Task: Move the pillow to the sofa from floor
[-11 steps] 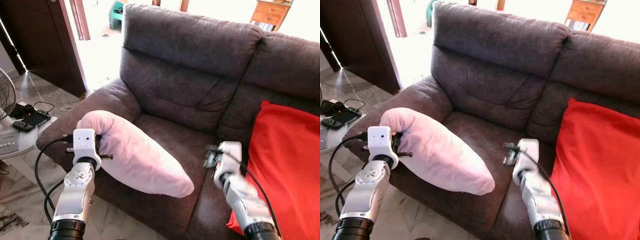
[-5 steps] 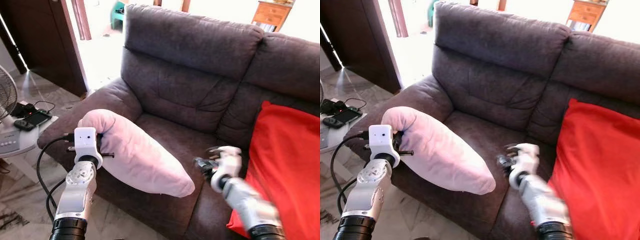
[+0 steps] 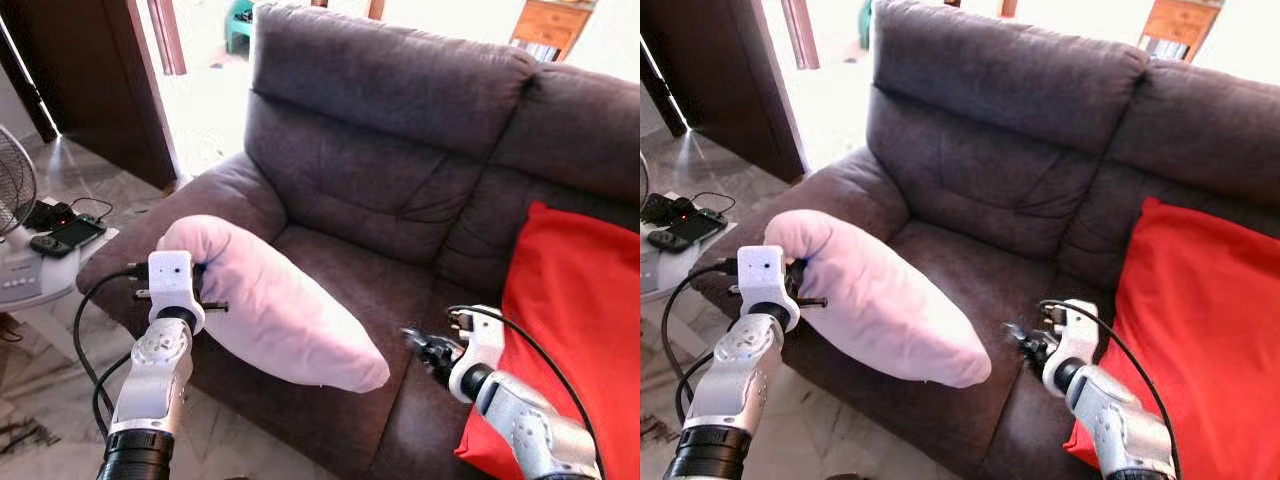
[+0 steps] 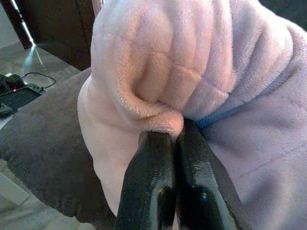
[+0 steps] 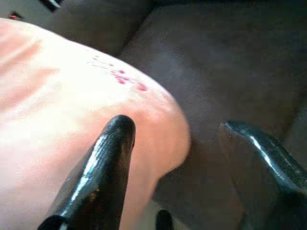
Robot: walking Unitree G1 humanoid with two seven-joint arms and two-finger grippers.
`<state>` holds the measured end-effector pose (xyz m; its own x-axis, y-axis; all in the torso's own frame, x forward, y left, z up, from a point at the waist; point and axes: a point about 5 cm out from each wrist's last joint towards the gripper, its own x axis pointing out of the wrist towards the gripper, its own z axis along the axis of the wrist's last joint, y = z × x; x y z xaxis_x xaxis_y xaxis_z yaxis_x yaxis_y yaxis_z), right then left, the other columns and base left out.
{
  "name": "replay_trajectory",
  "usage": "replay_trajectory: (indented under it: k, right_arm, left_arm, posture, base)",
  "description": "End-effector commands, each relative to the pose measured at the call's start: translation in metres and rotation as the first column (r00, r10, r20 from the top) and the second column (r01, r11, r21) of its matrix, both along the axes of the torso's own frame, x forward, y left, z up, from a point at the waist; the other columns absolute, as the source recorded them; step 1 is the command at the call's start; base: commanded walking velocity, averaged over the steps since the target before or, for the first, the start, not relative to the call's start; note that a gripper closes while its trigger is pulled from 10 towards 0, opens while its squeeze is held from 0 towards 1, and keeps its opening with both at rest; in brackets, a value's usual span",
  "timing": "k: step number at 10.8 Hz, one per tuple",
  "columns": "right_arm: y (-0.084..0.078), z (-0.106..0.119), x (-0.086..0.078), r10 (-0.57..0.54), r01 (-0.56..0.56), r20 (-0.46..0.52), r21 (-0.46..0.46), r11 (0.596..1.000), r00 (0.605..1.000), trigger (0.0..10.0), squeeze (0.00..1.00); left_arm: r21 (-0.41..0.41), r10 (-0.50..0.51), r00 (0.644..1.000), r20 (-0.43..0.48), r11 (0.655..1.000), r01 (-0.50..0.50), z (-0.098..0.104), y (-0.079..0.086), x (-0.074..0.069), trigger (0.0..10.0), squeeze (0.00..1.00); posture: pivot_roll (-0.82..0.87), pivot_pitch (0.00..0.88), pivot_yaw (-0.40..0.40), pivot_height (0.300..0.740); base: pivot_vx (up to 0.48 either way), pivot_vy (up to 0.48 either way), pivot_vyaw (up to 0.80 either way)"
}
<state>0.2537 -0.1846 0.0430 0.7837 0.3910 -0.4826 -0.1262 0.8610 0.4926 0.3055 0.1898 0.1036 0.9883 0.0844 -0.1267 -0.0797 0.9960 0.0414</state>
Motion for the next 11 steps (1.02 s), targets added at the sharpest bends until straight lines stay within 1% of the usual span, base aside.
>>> replay_trajectory:
  k: [1, 2, 3, 5, 6, 7, 8, 9, 10, 11]
  right_arm:
    - [0.002, 0.007, 0.000, 0.015, -0.016, 0.018, 0.023, 1.000, 1.000, 10.0, 1.00]
    - [0.000, 0.006, 0.000, -0.004, 0.004, 0.006, 0.036, 0.999, 1.000, 10.0, 0.99]
    - [0.001, 0.006, -0.001, -0.002, 0.003, -0.015, 0.088, 0.996, 1.000, 10.0, 0.00]
    - [0.006, 0.004, -0.015, 0.106, -0.102, -0.048, 0.072, 0.992, 0.993, 10.0, 0.00]
    - [0.003, 0.000, -0.023, 0.141, -0.139, -0.061, 0.038, 0.990, 0.988, 10.0, 0.00]
    - [0.005, 0.001, -0.030, 0.185, -0.180, -0.051, 0.079, 0.980, 0.981, 10.0, 0.00]
    - [0.007, 0.003, -0.033, 0.213, -0.207, -0.051, 0.103, 0.973, 0.976, 10.0, 0.00]
    - [0.008, 0.002, -0.033, 0.211, -0.204, -0.057, 0.110, 0.973, 0.976, 10.0, 0.00]
    - [0.008, 0.004, -0.029, 0.160, -0.149, -0.053, 0.165, 0.975, 0.986, 10.0, 0.00]
    - [0.012, 0.012, -0.027, 0.151, -0.142, -0.018, 0.252, 0.957, 0.988, 10.0, 0.00]
  left_arm:
    - [-0.030, -0.043, 0.998, -0.056, 0.999, 0.041, -0.010, -0.009, -0.001, 10.0, 0.00]
    - [-0.034, -0.047, 0.997, -0.055, 0.998, 0.045, -0.010, -0.010, -0.001, 10.0, 0.00]
    - [-0.036, -0.054, 0.997, -0.055, 0.998, 0.052, -0.011, -0.011, -0.001, 10.0, 0.00]
    - [-0.038, -0.060, 0.997, -0.058, 0.998, 0.057, -0.012, -0.013, -0.001, 10.0, 0.00]
    - [-0.041, -0.056, 0.997, -0.051, 0.998, 0.054, -0.011, -0.013, -0.001, 10.0, 0.00]
    - [-0.042, -0.057, 0.997, -0.049, 0.998, 0.055, -0.011, -0.013, 0.000, 10.0, 0.00]
    - [-0.044, -0.060, 0.997, -0.048, 0.997, 0.058, -0.011, -0.014, 0.000, 10.0, 0.00]
    - [-0.043, -0.063, 0.997, -0.049, 0.997, 0.061, -0.011, -0.015, 0.001, 10.0, 0.00]
    - [-0.045, -0.065, 0.997, -0.049, 0.997, 0.062, -0.011, -0.015, 0.001, 10.0, 0.00]
    - [-0.045, -0.066, 0.997, -0.050, 0.997, 0.064, -0.011, -0.015, 0.001, 10.0, 0.00]
  posture:
    - [0.05, 0.066, -0.080, 0.740]
    - [0.05, 0.068, -0.082, 0.740]
    - [0.05, 0.070, -0.082, 0.740]
    - [0.05, 0.072, -0.085, 0.740]
    - [0.05, 0.072, -0.085, 0.740]
    - [0.05, 0.072, -0.085, 0.740]
    - [0.05, 0.071, -0.085, 0.740]
    - [0.05, 0.071, -0.084, 0.740]
    - [0.05, 0.070, -0.083, 0.740]
    - [0.05, 0.070, -0.083, 0.740]
  base:
    - [0.000, 0.000, 0.00]
    - [0.000, 0.000, 0.00]
    - [0.000, 0.000, 0.00]
    - [0.000, 0.000, 0.00]
    - [0.000, 0.000, 0.00]
    - [0.000, 0.000, 0.00]
    - [0.000, 0.000, 0.00]
    - [0.000, 0.000, 0.00]
    - [0.000, 0.000, 0.00]
    - [0.000, 0.000, 0.00]
